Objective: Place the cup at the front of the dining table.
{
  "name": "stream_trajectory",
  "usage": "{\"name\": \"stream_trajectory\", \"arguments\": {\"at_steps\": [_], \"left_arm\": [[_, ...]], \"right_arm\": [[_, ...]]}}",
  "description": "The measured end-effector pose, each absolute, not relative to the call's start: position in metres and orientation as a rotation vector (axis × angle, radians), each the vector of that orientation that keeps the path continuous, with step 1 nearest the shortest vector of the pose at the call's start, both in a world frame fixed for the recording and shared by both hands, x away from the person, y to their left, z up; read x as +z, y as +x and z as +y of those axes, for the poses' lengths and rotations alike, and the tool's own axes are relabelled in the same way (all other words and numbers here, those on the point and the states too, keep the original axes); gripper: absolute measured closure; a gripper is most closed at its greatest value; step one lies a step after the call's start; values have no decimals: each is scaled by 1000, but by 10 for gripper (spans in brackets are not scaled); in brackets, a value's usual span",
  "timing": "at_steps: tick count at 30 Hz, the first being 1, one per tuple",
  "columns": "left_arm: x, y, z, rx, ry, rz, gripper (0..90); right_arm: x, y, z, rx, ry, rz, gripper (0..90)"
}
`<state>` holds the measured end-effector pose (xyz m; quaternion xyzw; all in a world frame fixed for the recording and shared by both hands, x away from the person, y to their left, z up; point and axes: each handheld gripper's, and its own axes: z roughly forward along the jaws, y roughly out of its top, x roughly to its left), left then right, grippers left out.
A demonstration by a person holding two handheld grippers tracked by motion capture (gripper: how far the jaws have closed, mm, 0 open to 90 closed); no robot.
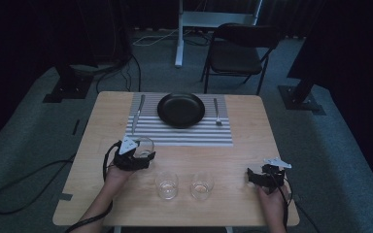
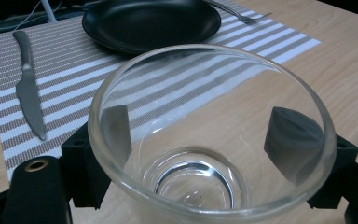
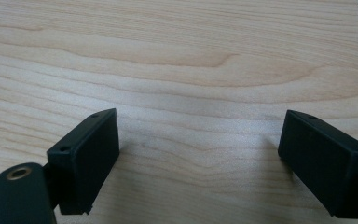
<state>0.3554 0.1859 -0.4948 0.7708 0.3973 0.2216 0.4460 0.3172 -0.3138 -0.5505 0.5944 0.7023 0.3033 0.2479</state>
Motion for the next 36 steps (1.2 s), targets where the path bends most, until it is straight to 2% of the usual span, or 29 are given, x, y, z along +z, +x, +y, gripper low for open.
{"name": "stream_trajectory", "arguments": {"at_steps": [23, 36], "left_arm": [[-486, 425, 175, 573, 1835, 1092, 201], [-497, 464, 170, 562, 1835, 1165, 200]], "right_arm": [[-551, 317, -314, 827, 1620, 1914, 118], [-551, 317, -314, 827, 1620, 1914, 118]]}}
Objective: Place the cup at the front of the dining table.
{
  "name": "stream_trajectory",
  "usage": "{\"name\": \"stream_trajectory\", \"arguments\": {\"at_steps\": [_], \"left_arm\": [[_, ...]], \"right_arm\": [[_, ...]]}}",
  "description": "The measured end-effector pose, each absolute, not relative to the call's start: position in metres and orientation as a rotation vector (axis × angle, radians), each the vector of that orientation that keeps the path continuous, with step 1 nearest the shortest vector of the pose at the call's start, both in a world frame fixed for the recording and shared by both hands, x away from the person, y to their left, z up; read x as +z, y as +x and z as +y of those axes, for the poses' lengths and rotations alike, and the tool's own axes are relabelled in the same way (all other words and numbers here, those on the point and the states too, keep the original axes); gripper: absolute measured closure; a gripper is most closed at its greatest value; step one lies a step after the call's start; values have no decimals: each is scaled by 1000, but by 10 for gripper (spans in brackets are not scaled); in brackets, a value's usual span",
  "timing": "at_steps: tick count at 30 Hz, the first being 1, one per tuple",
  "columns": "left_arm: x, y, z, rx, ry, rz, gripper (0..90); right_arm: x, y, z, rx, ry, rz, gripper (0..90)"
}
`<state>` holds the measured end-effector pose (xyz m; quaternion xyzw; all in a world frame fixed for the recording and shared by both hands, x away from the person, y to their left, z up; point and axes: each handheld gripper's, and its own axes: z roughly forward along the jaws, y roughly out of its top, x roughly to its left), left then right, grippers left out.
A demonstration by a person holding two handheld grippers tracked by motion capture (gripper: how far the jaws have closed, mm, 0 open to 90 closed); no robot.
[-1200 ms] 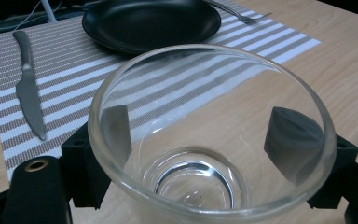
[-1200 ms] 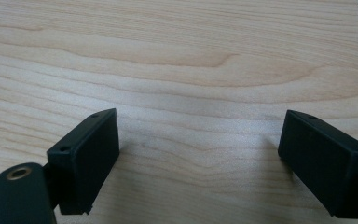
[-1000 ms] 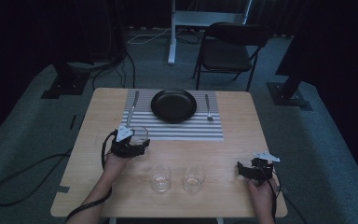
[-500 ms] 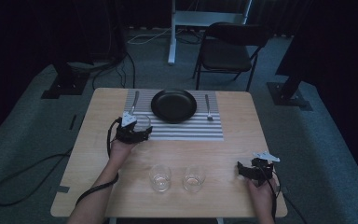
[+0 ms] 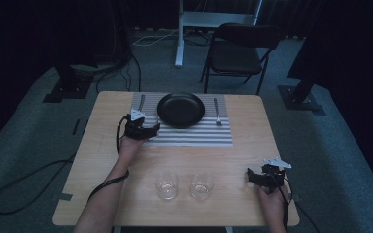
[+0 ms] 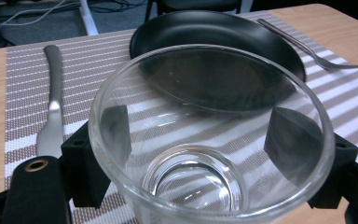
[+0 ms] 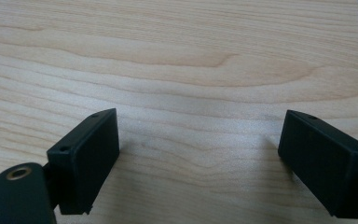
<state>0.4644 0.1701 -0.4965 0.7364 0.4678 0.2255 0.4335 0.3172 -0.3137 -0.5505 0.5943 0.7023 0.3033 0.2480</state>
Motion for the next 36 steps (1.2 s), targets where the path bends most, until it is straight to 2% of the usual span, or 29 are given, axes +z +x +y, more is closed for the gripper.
{"name": "stream_trajectory", "arguments": {"at_steps": [15, 27, 32, 36], "left_arm": [[-512, 488, 169, 599, 1901, 1176, 200], [-517, 485, 167, 586, 1903, 1197, 188], [-520, 482, 170, 523, 1917, 1209, 103], [-522, 478, 170, 535, 1938, 1213, 102]], "right_arm": [[-551, 317, -314, 827, 1620, 1914, 119], [-551, 317, -314, 827, 1620, 1914, 118], [-551, 317, -314, 827, 1620, 1914, 119], [-551, 317, -314, 827, 1620, 1914, 119]]}}
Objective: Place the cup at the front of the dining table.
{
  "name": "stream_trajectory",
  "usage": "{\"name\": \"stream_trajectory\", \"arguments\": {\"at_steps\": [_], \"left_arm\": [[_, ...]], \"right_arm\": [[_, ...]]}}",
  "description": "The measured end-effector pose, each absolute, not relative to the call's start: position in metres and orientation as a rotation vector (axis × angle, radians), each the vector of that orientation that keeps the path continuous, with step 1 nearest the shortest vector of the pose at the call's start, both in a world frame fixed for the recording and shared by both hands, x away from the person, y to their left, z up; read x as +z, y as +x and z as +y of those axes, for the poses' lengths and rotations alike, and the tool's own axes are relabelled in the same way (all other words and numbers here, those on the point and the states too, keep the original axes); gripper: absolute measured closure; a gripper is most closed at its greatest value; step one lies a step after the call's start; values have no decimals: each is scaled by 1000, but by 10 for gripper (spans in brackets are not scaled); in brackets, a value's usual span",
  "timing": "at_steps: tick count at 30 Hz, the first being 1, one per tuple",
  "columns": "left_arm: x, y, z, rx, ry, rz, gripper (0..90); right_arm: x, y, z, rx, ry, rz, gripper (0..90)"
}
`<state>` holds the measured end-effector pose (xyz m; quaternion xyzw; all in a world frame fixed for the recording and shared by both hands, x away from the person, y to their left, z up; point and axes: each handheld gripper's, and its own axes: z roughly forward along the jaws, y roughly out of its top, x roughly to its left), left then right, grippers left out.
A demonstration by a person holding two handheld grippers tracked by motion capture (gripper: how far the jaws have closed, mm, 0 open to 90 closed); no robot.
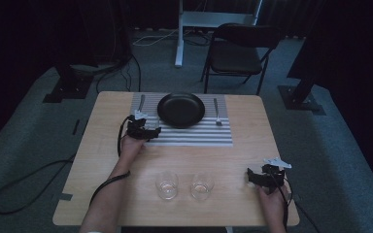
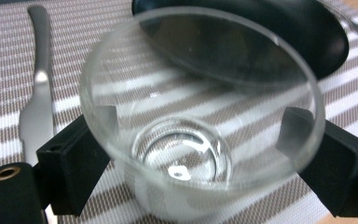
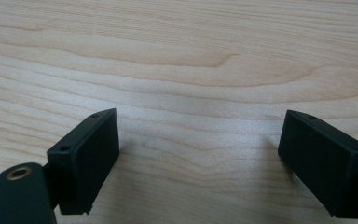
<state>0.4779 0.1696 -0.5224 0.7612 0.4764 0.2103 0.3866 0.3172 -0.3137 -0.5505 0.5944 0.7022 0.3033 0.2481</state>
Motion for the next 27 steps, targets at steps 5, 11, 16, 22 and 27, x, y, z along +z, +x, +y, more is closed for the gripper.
{"name": "stream_trajectory", "arguments": {"at_steps": [5, 11, 16, 22, 27], "left_arm": [[-523, 471, 170, 511, 1953, 1226, 77], [-525, 459, 177, 440, 1948, 1254, 77], [-527, 446, 182, 420, 1948, 1266, 77], [-529, 437, 190, 363, 1939, 1270, 77], [-527, 430, 190, 385, 1943, 1263, 77]], "right_arm": [[-551, 317, -314, 827, 1620, 1914, 118], [-551, 317, -314, 827, 1620, 1914, 119], [-551, 317, -314, 827, 1620, 1914, 118], [-551, 317, -314, 827, 1620, 1914, 118], [-551, 317, -314, 827, 1620, 1914, 119]]}}
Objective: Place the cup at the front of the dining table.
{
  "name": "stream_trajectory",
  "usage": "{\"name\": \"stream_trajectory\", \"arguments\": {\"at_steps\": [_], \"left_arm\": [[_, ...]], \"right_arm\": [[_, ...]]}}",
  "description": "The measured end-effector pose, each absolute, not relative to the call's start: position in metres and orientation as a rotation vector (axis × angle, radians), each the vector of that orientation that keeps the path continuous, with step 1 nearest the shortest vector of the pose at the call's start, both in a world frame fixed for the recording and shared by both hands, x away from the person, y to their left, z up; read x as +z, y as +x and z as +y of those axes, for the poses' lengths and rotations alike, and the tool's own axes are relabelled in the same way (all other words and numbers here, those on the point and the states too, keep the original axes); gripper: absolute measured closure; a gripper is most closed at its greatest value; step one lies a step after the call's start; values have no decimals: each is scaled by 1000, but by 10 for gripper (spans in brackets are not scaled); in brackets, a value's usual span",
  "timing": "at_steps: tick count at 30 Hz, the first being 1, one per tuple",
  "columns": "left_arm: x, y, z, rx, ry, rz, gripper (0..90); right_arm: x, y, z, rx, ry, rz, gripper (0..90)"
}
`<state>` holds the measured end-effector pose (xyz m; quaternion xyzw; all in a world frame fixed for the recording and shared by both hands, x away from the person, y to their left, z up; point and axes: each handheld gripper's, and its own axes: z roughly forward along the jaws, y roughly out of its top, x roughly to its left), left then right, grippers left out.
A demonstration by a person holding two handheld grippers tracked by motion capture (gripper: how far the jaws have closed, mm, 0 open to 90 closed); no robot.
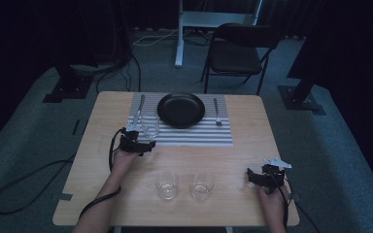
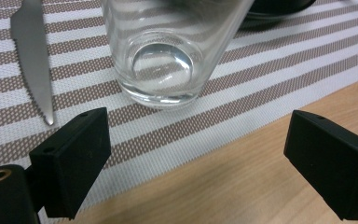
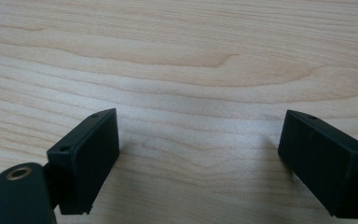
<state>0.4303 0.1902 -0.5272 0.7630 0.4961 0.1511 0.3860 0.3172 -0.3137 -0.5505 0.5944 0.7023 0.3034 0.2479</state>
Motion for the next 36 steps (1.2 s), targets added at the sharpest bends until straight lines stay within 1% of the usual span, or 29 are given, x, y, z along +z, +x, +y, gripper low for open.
{"name": "stream_trajectory", "arguments": {"at_steps": [23, 28, 31, 36], "left_arm": [[-525, 390, 210, 394, 2009, 1248, 77], [-526, 377, 216, 384, 2010, 1249, 77], [-526, 369, 220, 344, 1990, 1260, 77], [-525, 357, 225, 348, 2005, 1249, 77]], "right_arm": [[-551, 317, -314, 827, 1620, 1914, 119], [-551, 317, -314, 827, 1620, 1914, 118], [-551, 317, -314, 827, 1620, 1914, 119], [-550, 317, -314, 827, 1621, 1914, 119]]}}
